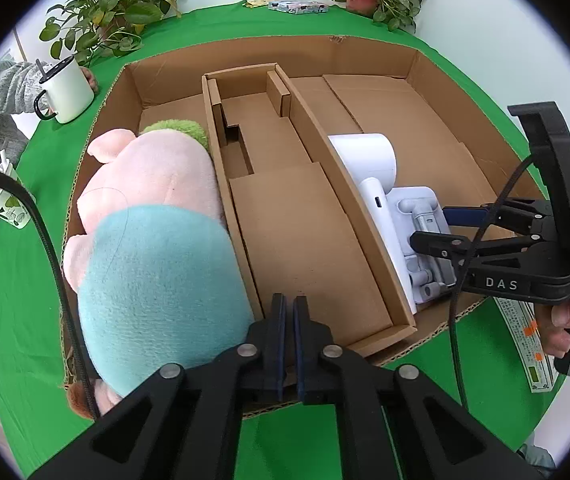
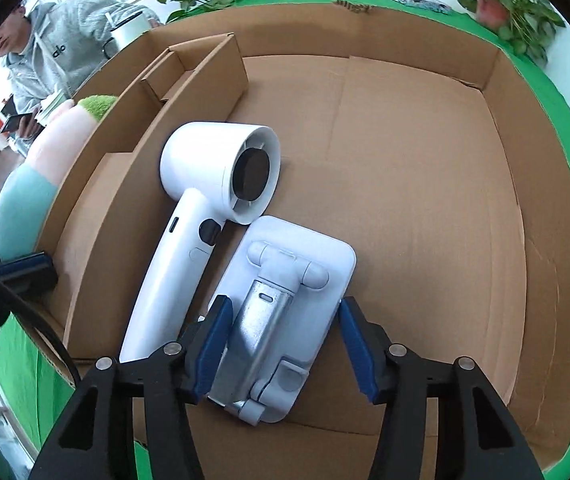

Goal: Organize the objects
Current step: 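Lower the phone stand beside the hair dryer and open the right gripper, then withdraw the right gripper and move it to the green medicine box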

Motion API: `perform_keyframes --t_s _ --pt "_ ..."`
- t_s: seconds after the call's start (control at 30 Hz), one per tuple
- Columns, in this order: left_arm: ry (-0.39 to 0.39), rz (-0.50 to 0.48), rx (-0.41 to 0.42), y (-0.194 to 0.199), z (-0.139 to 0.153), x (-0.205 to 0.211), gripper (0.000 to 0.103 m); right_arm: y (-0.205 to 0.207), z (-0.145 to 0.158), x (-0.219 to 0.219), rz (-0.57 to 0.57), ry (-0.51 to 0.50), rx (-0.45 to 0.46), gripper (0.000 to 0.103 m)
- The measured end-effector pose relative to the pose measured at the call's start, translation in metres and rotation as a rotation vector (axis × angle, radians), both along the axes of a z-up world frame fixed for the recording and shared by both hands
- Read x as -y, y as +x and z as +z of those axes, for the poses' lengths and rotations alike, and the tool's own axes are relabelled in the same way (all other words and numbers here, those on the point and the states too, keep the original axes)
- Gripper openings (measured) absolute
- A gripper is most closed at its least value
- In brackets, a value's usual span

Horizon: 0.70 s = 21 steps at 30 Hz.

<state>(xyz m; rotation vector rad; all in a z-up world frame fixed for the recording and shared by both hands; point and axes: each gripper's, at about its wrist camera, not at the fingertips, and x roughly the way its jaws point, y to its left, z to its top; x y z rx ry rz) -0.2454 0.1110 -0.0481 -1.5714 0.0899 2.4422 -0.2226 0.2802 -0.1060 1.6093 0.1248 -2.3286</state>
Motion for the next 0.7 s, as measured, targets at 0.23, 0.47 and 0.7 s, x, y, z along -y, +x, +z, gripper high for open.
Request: perform_keyframes --t_s 0.23,0.47,0.7 --pt "-0.009 -0.010 0.004 -0.003 0.000 0.000 0.002 0.006 0.013 0.010 0.100 0.026 -0.025 0.049" --pt "-0.015 -0.017 -0.002 -0.001 0.000 0.000 0.002 0.012 0.023 0.002 0.061 0.019 -0.001 0.054" --pt "-0.031 -0.032 -0.103 0.018 0.018 -0.003 0.011 0.040 0.061 -0.009 -0.035 -0.095 -0.128 0.084"
